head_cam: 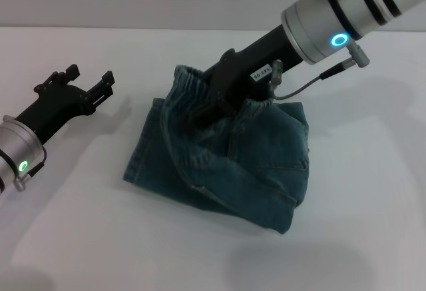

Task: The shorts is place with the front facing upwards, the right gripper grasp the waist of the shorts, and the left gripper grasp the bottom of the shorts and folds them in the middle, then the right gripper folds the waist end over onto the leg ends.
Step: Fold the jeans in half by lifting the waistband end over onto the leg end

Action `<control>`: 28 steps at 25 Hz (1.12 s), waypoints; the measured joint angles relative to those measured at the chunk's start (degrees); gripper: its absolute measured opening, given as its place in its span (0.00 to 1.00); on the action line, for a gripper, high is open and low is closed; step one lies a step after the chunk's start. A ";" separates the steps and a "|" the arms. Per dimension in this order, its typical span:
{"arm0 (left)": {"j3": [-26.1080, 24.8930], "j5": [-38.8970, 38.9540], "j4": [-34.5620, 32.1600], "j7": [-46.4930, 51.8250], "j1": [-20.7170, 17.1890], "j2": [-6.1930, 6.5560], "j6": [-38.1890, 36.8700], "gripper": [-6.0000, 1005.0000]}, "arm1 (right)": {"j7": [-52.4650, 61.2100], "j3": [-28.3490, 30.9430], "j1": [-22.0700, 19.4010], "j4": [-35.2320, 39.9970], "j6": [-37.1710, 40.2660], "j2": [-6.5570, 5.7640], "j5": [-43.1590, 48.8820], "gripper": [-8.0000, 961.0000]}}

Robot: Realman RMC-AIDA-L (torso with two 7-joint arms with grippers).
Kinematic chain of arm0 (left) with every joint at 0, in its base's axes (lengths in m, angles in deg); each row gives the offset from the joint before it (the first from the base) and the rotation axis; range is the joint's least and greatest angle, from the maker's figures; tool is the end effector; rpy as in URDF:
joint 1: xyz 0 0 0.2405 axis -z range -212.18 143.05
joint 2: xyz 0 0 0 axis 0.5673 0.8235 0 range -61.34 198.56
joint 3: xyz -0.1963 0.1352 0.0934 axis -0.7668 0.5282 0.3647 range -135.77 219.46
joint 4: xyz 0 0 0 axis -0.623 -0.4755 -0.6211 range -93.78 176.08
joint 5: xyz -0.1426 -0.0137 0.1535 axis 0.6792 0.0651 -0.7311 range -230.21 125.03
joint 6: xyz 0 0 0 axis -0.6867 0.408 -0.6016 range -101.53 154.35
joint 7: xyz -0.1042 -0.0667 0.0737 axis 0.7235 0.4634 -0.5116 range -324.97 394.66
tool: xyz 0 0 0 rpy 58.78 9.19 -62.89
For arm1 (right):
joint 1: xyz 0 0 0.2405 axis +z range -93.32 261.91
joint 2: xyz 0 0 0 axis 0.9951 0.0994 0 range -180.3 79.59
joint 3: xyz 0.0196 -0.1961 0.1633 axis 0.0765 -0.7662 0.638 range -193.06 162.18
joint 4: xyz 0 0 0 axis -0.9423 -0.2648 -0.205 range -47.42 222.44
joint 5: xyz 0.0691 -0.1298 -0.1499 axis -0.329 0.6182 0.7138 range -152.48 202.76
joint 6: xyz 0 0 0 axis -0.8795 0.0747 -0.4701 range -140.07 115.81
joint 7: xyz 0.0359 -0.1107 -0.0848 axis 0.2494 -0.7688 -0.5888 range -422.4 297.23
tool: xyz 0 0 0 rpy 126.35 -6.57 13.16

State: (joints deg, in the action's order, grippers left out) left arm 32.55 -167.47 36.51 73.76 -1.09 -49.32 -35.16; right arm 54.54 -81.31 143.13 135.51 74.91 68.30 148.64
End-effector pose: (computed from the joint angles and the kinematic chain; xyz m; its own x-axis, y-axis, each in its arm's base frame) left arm -0.3267 0.3578 -0.0217 0.6465 0.2136 0.7324 0.7439 -0.3892 -0.5432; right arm 0.0663 0.3956 -0.0374 0.9615 -0.2705 -0.0480 -0.2694 -0.9626 0.0277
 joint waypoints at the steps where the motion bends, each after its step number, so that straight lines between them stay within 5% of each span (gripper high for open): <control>1: 0.01 0.00 0.05 -0.17 0.04 0.00 0.11 0.78 | 0.29 -0.43 0.46 0.15 0.69 -0.05 0.48 0.53; 17: -0.87 0.39 -0.46 -0.45 -0.17 0.09 0.71 0.78 | 0.88 -2.17 0.10 7.74 0.85 0.19 2.60 0.57; 28: -0.76 0.51 -0.33 -0.54 -0.21 0.20 1.39 0.78 | 3.02 -2.74 -0.41 7.34 12.63 0.00 4.94 0.57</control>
State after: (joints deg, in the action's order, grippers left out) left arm 31.78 -166.95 36.18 73.22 -1.31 -49.12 -33.77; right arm 57.56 -84.05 142.71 142.85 87.54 68.30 153.58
